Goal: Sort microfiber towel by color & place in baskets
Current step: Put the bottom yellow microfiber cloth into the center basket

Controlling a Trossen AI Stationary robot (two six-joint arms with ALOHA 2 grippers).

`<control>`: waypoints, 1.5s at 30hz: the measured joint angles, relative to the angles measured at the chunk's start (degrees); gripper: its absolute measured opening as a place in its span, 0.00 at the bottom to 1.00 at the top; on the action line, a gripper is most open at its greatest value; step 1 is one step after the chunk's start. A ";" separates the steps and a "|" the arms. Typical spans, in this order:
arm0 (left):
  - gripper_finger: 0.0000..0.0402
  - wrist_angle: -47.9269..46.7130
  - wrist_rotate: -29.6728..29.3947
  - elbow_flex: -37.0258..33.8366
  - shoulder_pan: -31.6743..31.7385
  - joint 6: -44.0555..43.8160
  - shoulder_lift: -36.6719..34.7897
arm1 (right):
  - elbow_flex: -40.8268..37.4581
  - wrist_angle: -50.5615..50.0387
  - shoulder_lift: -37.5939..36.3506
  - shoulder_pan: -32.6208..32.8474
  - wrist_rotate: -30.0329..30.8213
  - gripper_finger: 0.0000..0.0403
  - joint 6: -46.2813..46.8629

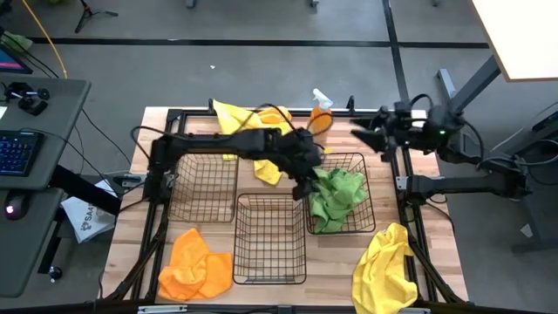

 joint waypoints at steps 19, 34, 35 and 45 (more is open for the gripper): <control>0.49 18.18 -17.28 -35.00 -7.08 -7.72 -44.71 | -0.02 -10.01 15.63 34.53 -14.98 0.62 34.63; 0.49 27.45 -23.05 -45.37 -6.34 -9.73 -54.92 | -0.02 -33.02 35.03 59.14 -12.14 0.62 81.75; 0.49 27.56 -23.14 -45.37 -6.13 -10.37 -54.88 | -0.02 -32.73 36.75 59.96 -13.31 0.62 83.38; 0.49 27.99 -23.22 -45.37 -4.79 -9.99 -54.84 | -0.02 -26.97 50.51 64.24 -16.03 0.62 92.56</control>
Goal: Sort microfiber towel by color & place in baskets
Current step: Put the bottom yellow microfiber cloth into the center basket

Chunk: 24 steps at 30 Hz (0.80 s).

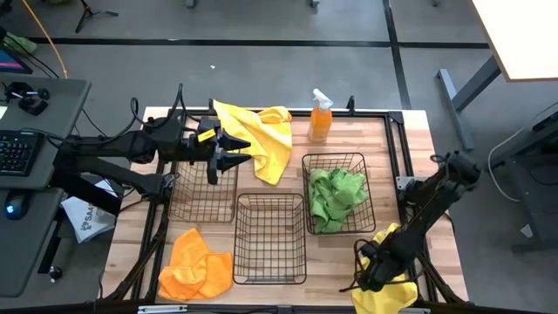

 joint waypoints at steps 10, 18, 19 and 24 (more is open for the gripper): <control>0.49 3.66 0.04 0.00 1.36 4.32 0.00 | 0.07 0.18 7.82 -0.02 0.26 0.62 -1.60; 0.49 12.02 -1.96 0.02 1.34 7.42 -1.32 | 0.26 3.19 9.67 -0.07 -0.41 0.40 -13.22; 0.49 11.50 -3.46 0.02 1.34 6.93 -1.99 | 0.26 3.42 9.66 -0.03 -0.35 0.30 -13.35; 0.49 10.26 -13.01 0.02 1.34 7.85 -5.54 | 0.51 4.47 9.37 0.15 0.66 0.05 -15.51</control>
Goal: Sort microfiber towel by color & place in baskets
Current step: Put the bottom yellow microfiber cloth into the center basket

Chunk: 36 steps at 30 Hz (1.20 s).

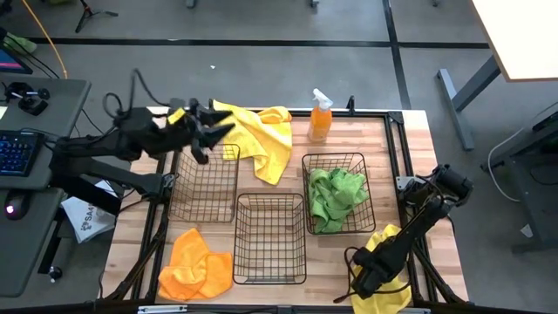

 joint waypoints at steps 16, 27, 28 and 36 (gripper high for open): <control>0.49 11.50 -8.17 0.02 0.00 21.85 -6.40 | 31.47 -23.42 -19.57 -5.57 26.31 0.00 -28.11; 0.49 6.16 -11.78 0.02 0.00 25.91 -6.00 | 45.43 -12.40 -13.10 -27.78 39.13 0.00 -74.87; 0.49 6.01 -11.78 0.02 0.00 25.91 -6.06 | 45.45 -10.06 -11.48 -29.44 35.65 0.00 -77.15; 0.49 5.87 -11.81 0.02 0.00 25.89 -6.94 | 45.38 -2.93 1.78 -35.03 12.15 0.00 -84.05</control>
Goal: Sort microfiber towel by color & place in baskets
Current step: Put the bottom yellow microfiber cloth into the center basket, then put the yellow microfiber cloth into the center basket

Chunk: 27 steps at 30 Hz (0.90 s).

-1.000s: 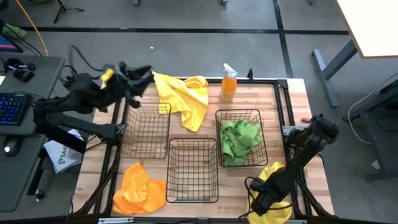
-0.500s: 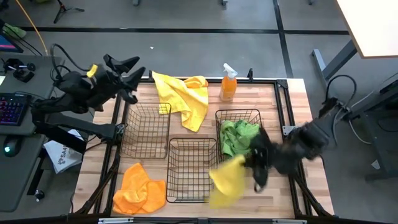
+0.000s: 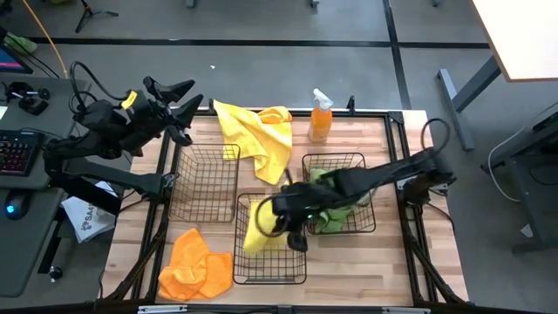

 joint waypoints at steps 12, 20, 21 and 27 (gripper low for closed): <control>0.49 -1.11 -3.74 0.00 -0.09 -0.57 1.28 | 0.00 -5.02 7.33 -1.47 -0.77 0.03 1.21; 0.49 -1.29 -6.41 0.00 -0.09 1.51 5.72 | 2.74 -11.44 7.18 -1.62 2.80 0.35 -6.56; 0.49 -1.44 -7.70 0.00 -0.09 2.44 6.29 | 3.72 -12.48 7.18 -1.62 3.84 0.40 -8.70; 0.49 -4.09 -11.42 0.16 -0.35 2.15 9.71 | 13.61 -28.84 6.79 -1.62 13.52 0.61 -11.06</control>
